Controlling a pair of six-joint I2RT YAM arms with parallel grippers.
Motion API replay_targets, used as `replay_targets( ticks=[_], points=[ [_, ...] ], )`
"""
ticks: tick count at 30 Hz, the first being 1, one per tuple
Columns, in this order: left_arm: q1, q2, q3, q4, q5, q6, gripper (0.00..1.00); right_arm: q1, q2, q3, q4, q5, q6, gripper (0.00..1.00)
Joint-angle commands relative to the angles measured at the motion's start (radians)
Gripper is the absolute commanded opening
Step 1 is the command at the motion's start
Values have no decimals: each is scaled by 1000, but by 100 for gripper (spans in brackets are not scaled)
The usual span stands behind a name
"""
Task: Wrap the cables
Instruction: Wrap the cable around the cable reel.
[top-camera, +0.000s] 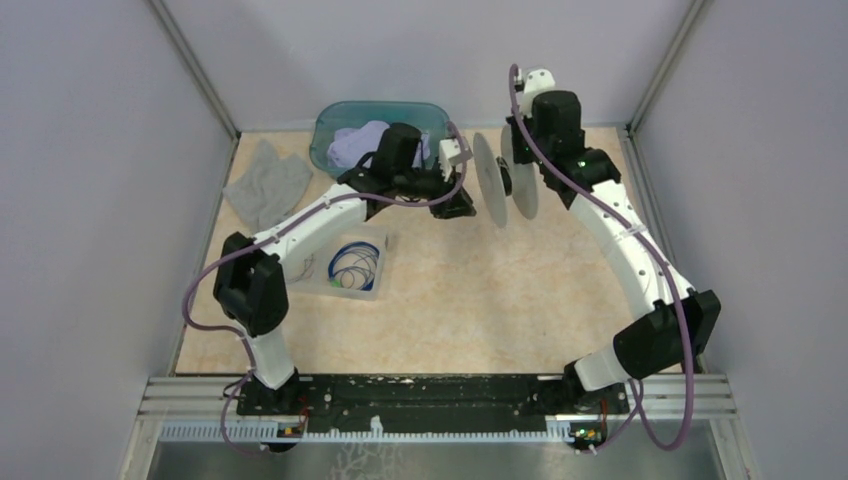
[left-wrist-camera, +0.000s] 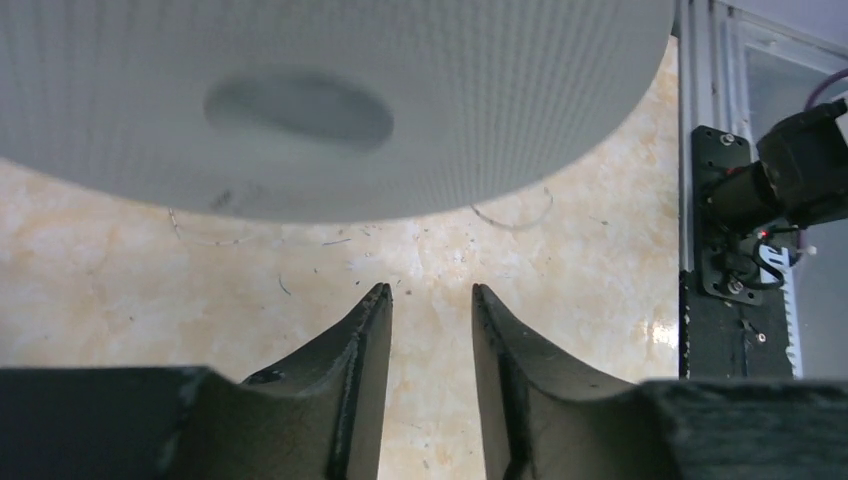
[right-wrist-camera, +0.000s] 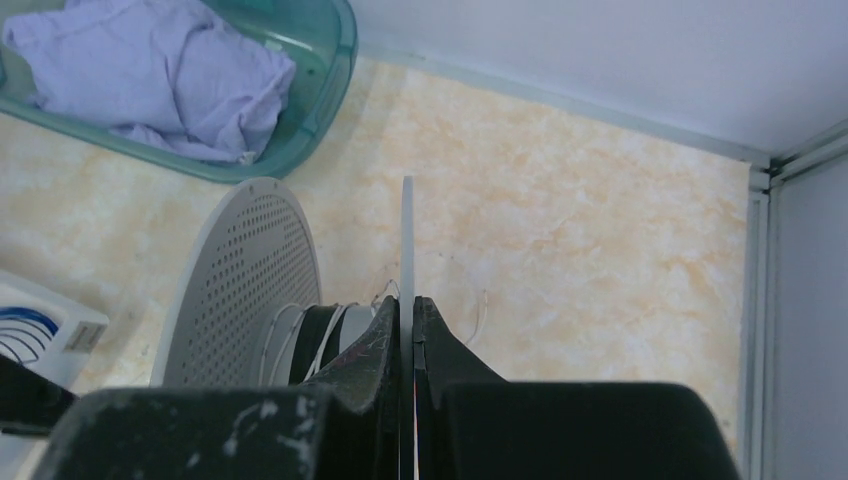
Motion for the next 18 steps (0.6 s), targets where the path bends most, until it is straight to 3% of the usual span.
replay_targets(
  ticks=[1,8,18],
  points=[
    [105,-93,-95,123,204,-9,44,-20,-50,155,40,-15,-5,0],
    [223,-124,-235,243,285,101,59,-21,-61,319,-54,-118,13,0],
    [233,-18,-264,340,417,210,77,-21,-28,550,-172,-293,88,0]
  ],
)
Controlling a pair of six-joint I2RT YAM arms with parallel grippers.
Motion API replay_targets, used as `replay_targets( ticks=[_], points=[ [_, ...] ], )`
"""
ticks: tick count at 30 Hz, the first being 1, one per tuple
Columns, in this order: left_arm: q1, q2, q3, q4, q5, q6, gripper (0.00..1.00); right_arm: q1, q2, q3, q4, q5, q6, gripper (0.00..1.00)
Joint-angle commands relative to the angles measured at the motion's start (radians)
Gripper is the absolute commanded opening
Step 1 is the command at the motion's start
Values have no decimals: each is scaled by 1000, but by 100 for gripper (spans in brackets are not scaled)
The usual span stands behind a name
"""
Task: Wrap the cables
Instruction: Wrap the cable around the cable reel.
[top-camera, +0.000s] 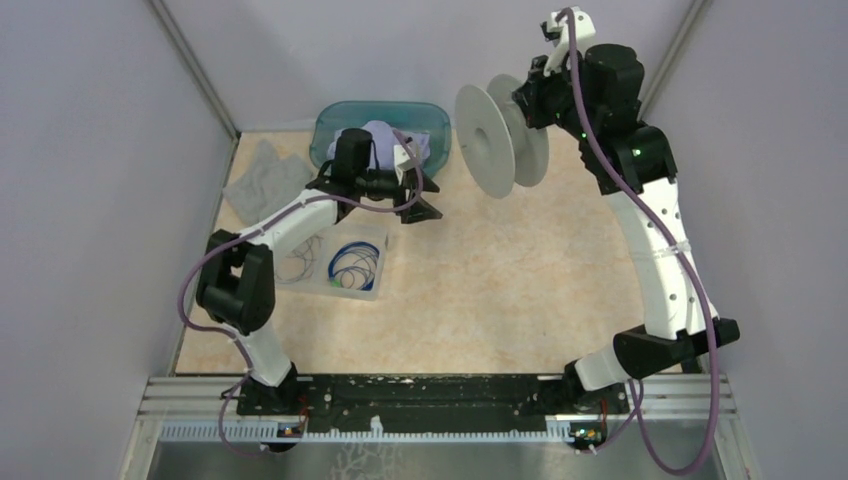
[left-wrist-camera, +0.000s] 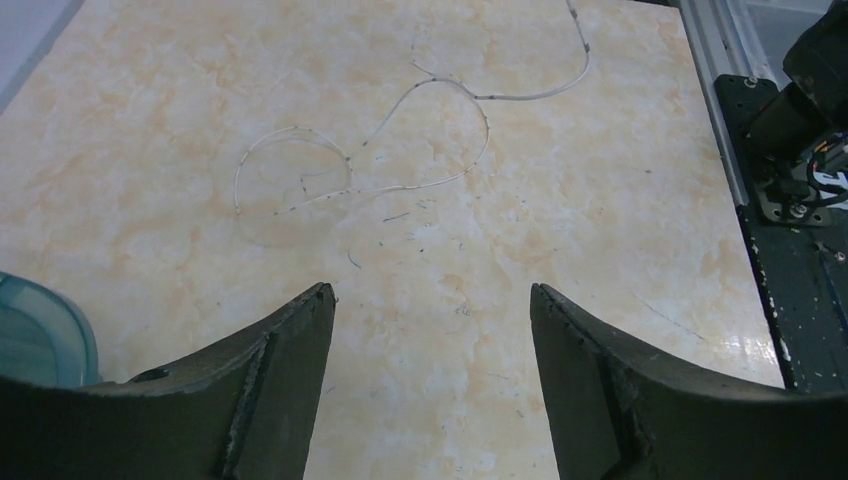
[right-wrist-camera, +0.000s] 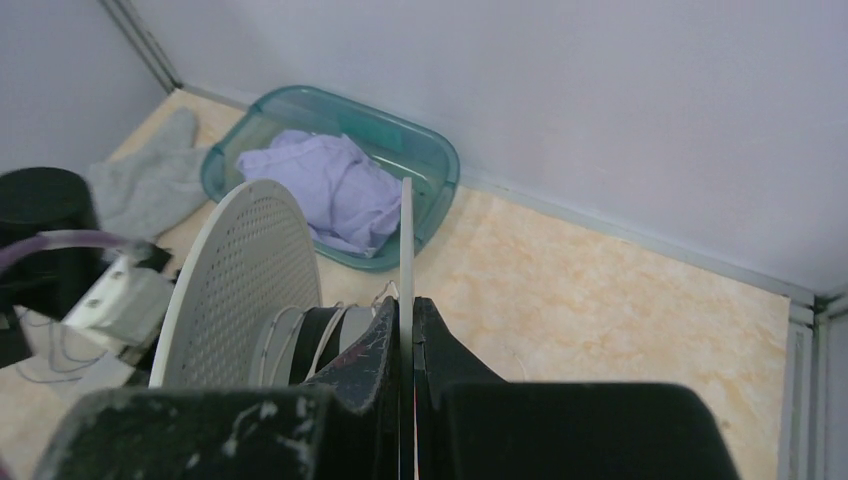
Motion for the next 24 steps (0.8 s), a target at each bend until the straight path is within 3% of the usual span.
replay_targets(
  ticks=[1,10,18,24],
  points=[
    [-2,77,9,104,120,51,79,-5,-22,153,10,-102,57,0],
    [-22,274,89,245,197,51,85,-5,-14,219,-11,-171,103,0],
    [-36,447,210,458,167,-180,87,-5,-24,191,-14,-192,112,0],
    [-74,527,275,484,184,-213,87,-8,-27,180,-15,-192,110,0]
  ],
)
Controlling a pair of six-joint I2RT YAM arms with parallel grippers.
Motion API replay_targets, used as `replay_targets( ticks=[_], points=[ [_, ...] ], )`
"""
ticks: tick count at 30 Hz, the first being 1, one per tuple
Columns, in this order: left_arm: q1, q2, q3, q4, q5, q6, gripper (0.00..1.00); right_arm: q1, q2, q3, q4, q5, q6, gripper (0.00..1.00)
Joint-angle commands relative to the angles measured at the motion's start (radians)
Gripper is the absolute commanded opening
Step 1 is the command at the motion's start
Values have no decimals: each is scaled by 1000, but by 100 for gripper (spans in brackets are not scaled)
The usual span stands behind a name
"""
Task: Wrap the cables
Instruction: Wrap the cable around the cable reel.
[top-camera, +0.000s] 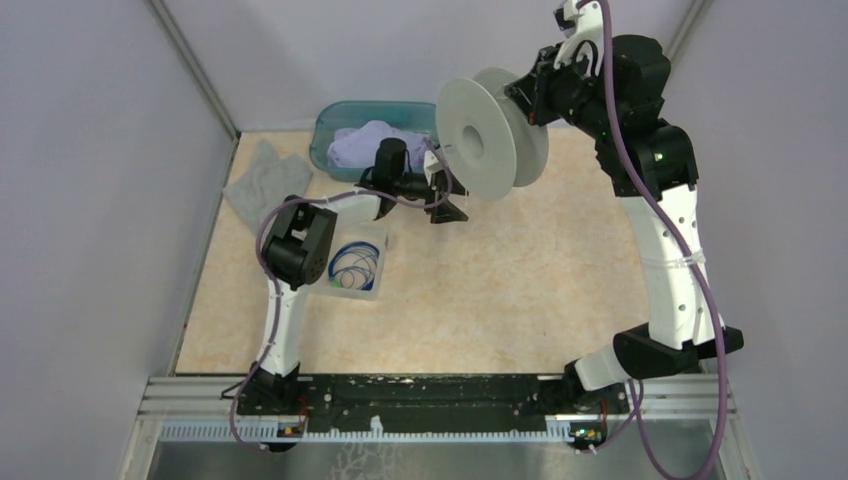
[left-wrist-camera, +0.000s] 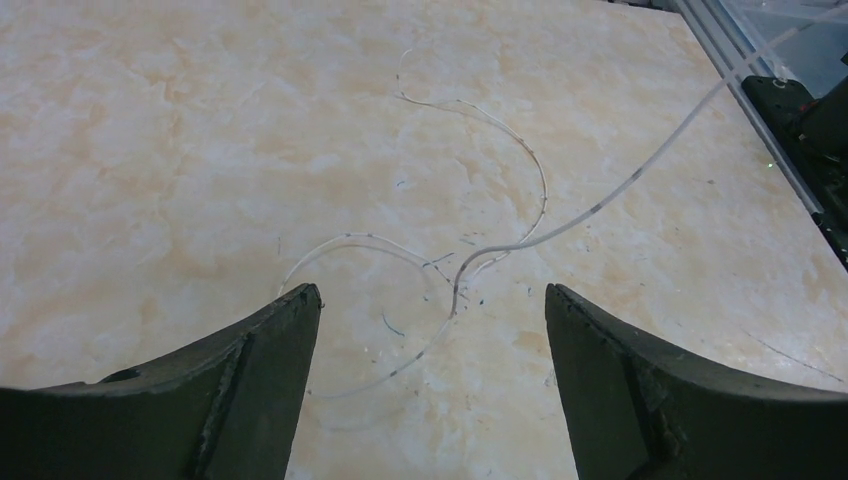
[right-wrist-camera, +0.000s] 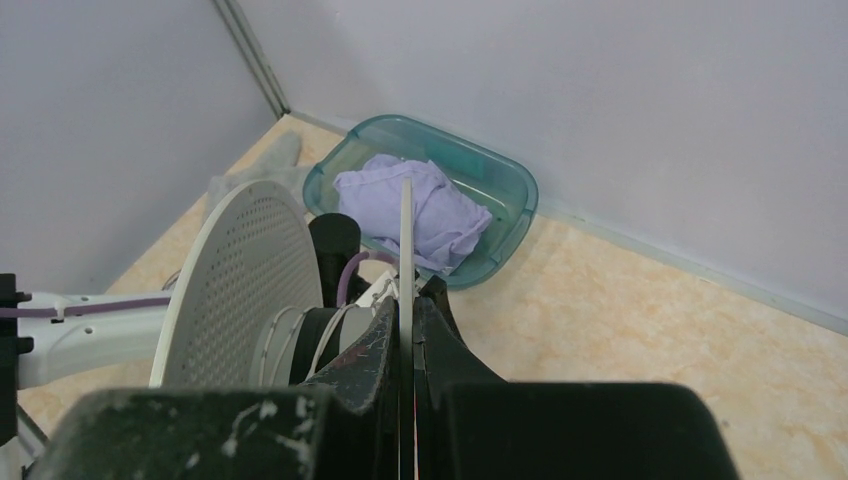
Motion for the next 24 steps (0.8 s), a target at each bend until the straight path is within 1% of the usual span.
replay_targets(
  ticks=[1,3,6,10,11,15,20,24],
  points=[
    [-38,54,65,93,39,-69,87,-8,-28,10,75,-18,23,0],
    [-46,71,65,129,38,-103,83,-9,-31,4,76,-16,22,0],
    [-57,90,61,161,34,-141,71,-12,-34,-5,76,-12,21,0],
    [-63,89,43,179,36,-167,39,-15,-38,-14,77,2,16,0],
    [-62,79,28,181,37,-166,29,-16,-39,-18,78,9,12,0],
    [-57,14,-59,158,41,-132,1,-24,-36,-30,83,63,4,0],
    [-60,-102,-153,-23,5,-2,0,-43,-7,-32,94,149,-7,0],
    [-79,-224,-227,-271,-60,183,0,-46,27,-29,117,240,-36,0]
  ],
)
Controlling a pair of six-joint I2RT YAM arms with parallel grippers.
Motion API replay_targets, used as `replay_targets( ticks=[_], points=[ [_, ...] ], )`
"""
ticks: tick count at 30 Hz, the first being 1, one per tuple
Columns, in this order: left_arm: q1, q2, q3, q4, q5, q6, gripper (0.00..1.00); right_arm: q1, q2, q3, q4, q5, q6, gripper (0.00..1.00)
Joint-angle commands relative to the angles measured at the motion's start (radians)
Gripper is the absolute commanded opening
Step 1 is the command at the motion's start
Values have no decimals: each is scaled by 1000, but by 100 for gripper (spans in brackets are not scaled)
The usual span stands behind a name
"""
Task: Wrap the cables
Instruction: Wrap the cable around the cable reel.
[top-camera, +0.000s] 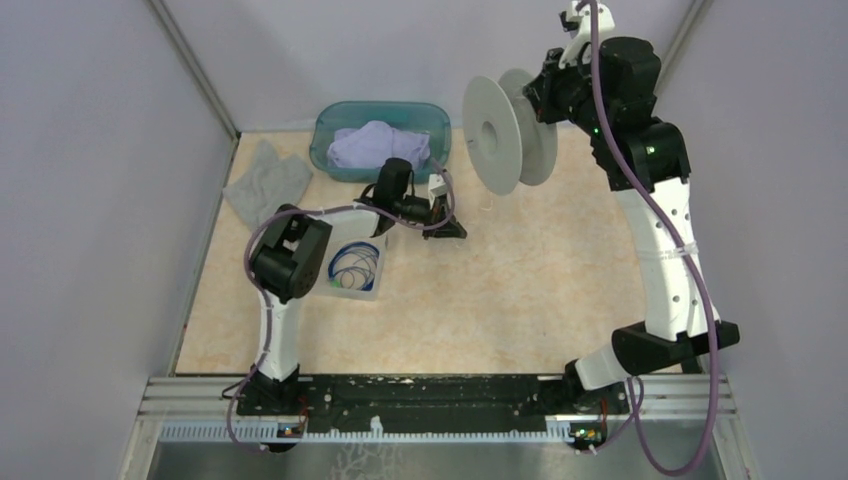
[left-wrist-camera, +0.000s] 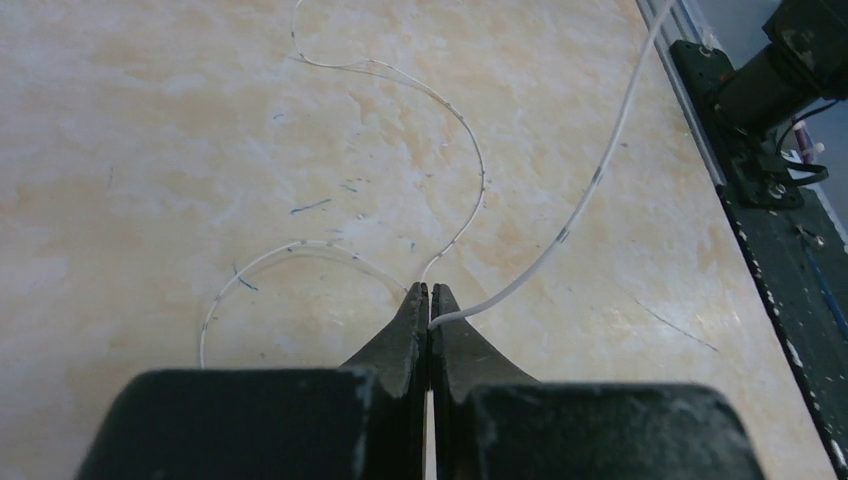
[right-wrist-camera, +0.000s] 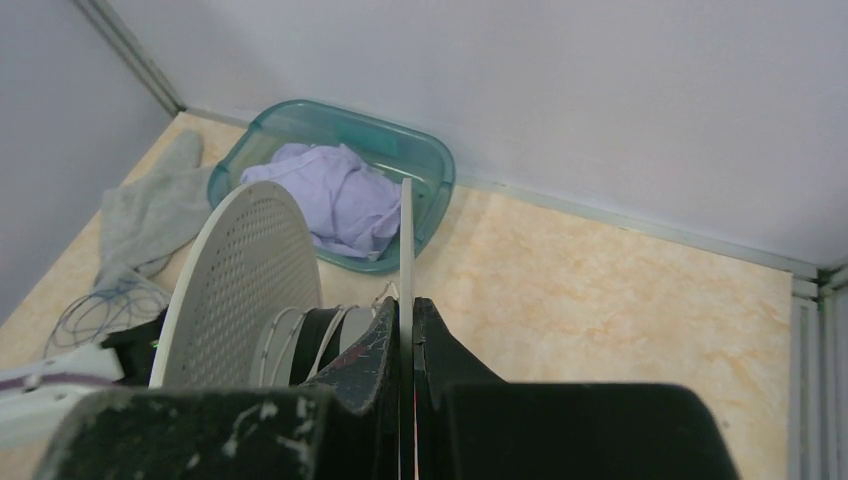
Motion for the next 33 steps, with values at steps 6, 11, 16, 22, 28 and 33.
replay_targets(
  ticks=[6,11,16,22,28,33],
  points=[
    [-81,-293,-106,-547,-158,452,0,-9,60,-34,223,254,-102,0],
    [-176,-381,-81,-776,-259,619,0,-8,117,-75,305,346,-174,0],
    [-209,-447,30,-938,-239,657,0,-7,139,-175,369,384,-202,0],
    [-208,-444,292,-1078,-287,611,0,5,108,-355,469,414,-240,0],
    [-197,-436,464,-1110,-370,530,0,35,77,-502,521,433,-268,0],
    [-131,-448,523,-1055,-427,412,0,56,48,-590,546,418,-267,0]
  ],
)
